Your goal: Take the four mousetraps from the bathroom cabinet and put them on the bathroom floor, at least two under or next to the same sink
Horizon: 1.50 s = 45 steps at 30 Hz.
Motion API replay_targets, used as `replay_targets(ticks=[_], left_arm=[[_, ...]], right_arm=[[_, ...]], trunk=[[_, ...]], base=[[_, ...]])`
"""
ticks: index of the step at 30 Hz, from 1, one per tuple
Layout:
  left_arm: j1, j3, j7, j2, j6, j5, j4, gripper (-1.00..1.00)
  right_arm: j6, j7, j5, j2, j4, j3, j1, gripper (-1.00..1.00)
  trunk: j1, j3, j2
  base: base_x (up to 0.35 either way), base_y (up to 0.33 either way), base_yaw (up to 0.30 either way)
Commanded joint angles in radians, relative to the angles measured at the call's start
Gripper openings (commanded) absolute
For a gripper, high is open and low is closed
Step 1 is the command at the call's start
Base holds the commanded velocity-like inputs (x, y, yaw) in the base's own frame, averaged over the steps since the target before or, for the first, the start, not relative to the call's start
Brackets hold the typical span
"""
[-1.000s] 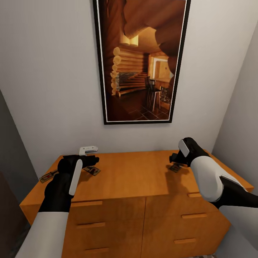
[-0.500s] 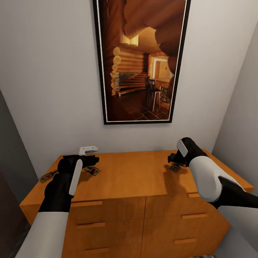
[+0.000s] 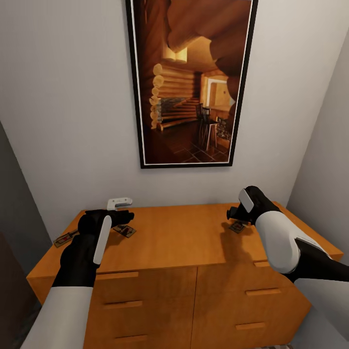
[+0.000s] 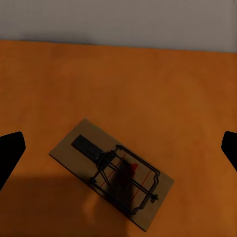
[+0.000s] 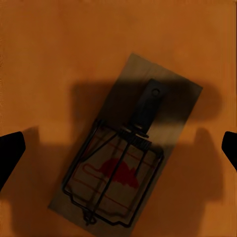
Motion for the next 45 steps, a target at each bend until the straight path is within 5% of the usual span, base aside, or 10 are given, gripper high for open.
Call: replay_targets(ticks=[1,45], left_arm=[[-0.001,0.001,0.006,-0.001,0.004,0.007,-0.001,1.00],[-0.001,0.002,0.006,-0.001,0.004,0.007,-0.001,1.00]], right_arm=[[0.004,0.000,0.008,0.001,-0.001,-0.008,-0.001,1.00],[-0.030,-0.001,0.010,0.000,0.001,-0.006,-0.001,1.00]], trunk=[[0.000,-0.001,-0.001],[0.000,-0.001,-0.001]], base=[[0.000,0.000,0.000],[-0.014,0.000,0.000]])
